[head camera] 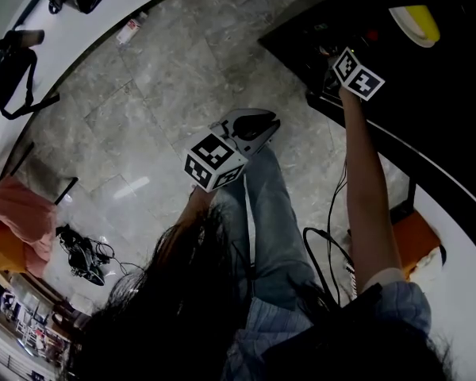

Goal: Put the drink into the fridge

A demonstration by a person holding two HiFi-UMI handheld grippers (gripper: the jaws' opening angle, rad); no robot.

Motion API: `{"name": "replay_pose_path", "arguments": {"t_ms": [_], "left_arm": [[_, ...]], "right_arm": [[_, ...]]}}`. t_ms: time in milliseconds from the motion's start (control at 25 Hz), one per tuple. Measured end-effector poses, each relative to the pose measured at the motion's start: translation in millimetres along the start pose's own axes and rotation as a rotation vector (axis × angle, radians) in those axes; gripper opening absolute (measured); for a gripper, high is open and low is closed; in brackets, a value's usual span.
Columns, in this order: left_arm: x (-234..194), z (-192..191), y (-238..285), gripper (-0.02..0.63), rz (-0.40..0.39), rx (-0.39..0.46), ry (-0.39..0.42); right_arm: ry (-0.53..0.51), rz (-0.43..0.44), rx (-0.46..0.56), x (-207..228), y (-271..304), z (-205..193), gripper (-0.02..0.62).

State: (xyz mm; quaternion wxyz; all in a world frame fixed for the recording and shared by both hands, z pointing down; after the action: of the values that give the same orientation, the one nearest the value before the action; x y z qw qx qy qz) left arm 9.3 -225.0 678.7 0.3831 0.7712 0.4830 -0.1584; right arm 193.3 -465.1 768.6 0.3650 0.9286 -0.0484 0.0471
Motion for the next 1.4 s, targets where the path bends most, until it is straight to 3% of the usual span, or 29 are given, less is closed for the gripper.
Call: {"name": "replay_pose_path", "arguments": {"t_ms": [280, 560, 840, 1400], "left_arm": [[11.1, -5.9, -0.4, 0.055, -0.001, 0.005, -0.032], [24.0, -2.4, -4.7, 0.055, -0.019, 0.002, -0.013], [30.2, -1.5, -14.0, 0.055, -0.025, -0.007, 0.002], [65.9, 1.9, -43.4, 0.055, -0.039, -0.023, 0.034]], "right_arm": [[0.052, 0.023, 0.040, -2.2, -29.7, -8.0, 0.305], [0.090, 0.063, 0.043, -13.6, -56.3, -19.8, 0.305], [0.058, 0.102, 0.006, -36.6, -88.3, -33.2, 0.304], [0.028, 0.178, 0.127, -87.3, -179.6, 2.0, 0.302]]}}
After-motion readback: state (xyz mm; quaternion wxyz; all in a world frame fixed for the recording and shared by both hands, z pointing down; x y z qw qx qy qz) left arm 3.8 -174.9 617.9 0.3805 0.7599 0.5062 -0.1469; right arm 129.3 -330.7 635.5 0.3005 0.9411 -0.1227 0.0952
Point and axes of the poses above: the fingertips, and each gripper's own axes: y forward along the fingers, x to its right, z out of its top, the point moved 1 cm from there along -y, backward along the fingers, and after that the axes turned 8 degrees about -x, right-handed, at the moved point
